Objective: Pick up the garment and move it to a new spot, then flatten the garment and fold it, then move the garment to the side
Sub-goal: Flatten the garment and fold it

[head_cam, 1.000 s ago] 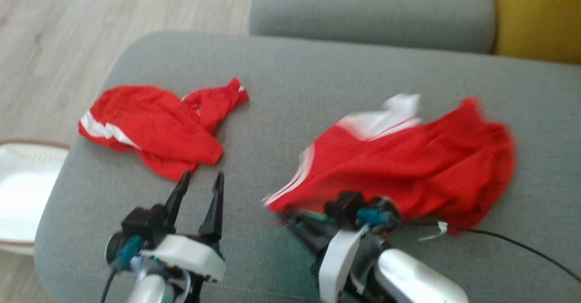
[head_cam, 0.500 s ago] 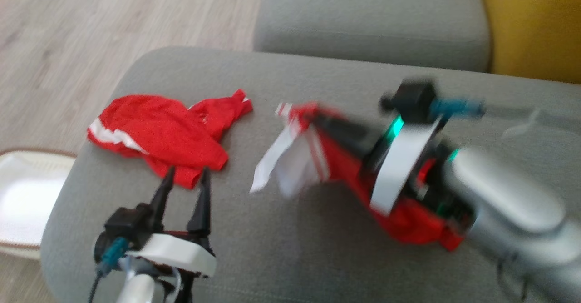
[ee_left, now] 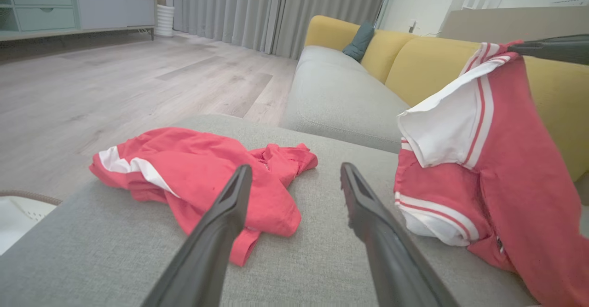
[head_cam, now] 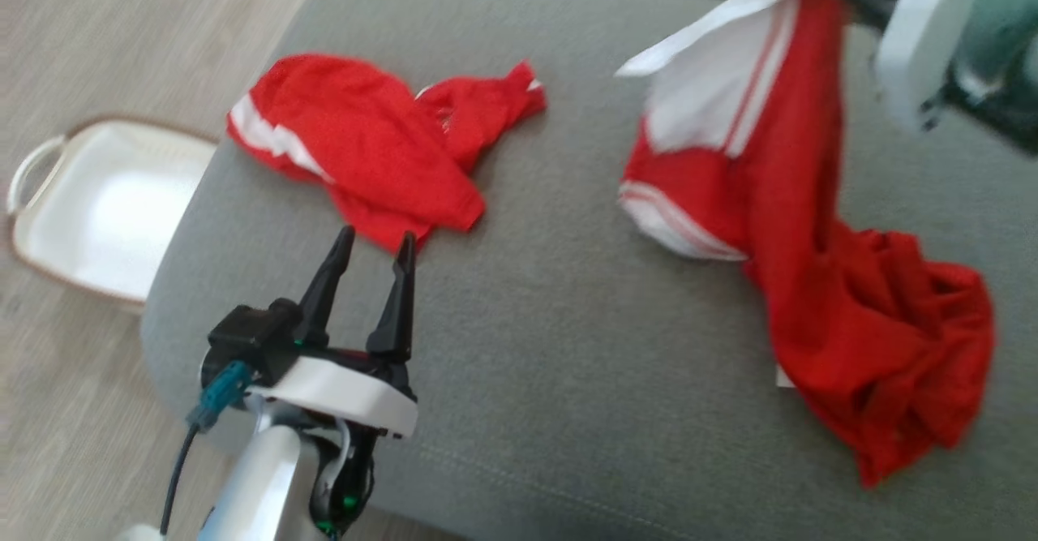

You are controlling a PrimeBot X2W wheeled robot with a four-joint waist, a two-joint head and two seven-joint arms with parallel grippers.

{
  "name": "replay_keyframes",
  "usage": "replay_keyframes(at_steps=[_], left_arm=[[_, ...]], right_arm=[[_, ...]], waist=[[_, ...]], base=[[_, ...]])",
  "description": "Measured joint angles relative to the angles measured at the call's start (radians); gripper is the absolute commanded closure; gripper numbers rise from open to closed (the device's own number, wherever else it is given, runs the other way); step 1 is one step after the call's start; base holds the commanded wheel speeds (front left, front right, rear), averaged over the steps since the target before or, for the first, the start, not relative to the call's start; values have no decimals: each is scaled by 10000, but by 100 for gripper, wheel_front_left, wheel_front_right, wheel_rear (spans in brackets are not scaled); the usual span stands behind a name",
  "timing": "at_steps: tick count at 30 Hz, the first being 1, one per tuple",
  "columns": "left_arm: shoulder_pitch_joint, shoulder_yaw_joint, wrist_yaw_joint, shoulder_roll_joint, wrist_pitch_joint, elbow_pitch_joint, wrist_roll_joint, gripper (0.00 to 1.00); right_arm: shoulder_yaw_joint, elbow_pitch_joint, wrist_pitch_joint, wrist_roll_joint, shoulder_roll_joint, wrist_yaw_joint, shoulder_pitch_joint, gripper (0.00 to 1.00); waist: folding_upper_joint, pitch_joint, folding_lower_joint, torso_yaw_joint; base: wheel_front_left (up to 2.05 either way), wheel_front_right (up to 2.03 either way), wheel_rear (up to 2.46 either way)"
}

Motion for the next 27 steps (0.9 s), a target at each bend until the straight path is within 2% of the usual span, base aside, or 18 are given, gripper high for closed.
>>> replay_keyframes(at_steps=[1,2,4,7,11,13,19,23,27], left_arm=[[-56,-81,2,-2,0,2,-79,0],[-118,-132,10,-4,0,-4,-146,0],[-238,-150,79,-8,0,-19,-268,0],[-436,-155,180,-19,0,-38,-362,0],[-533,-132,265,-29,0,-15,-405,0],[-534,-105,265,-36,0,-8,-393,0],[-503,230,265,-61,0,8,-186,0],[-367,422,263,-67,0,6,-42,0],[173,529,267,-61,0,-2,19,0]], right_arm=[[182,512,-100,-226,4,0,-250,12],[219,1118,-222,-441,35,0,-464,0],[199,2397,-362,-838,132,0,-919,0],[-128,4006,-732,-1080,619,0,-1327,0],[-251,5009,-1177,-1053,1741,0,-1244,0],[-389,5287,-1672,-988,2115,0,-1138,0],[-955,5735,-3534,-665,2677,0,-603,0],[-1183,5580,-4562,-525,3179,0,280,0],[-1733,5041,-4963,-437,3434,0,1367,0]], waist=[[0,142,0,102],[0,275,0,190],[0,537,0,339],[0,851,1,456],[0,949,1,318],[0,883,-1,153],[0,364,-1,-361],[0,-175,-1,-753],[0,-746,-1,-1197]], base=[[0,0,0],[0,0,0],[0,0,0],[0,0,0],[0,0,0],[0,0,0],[0,0,0],[0,0,0],[0,0,0]])
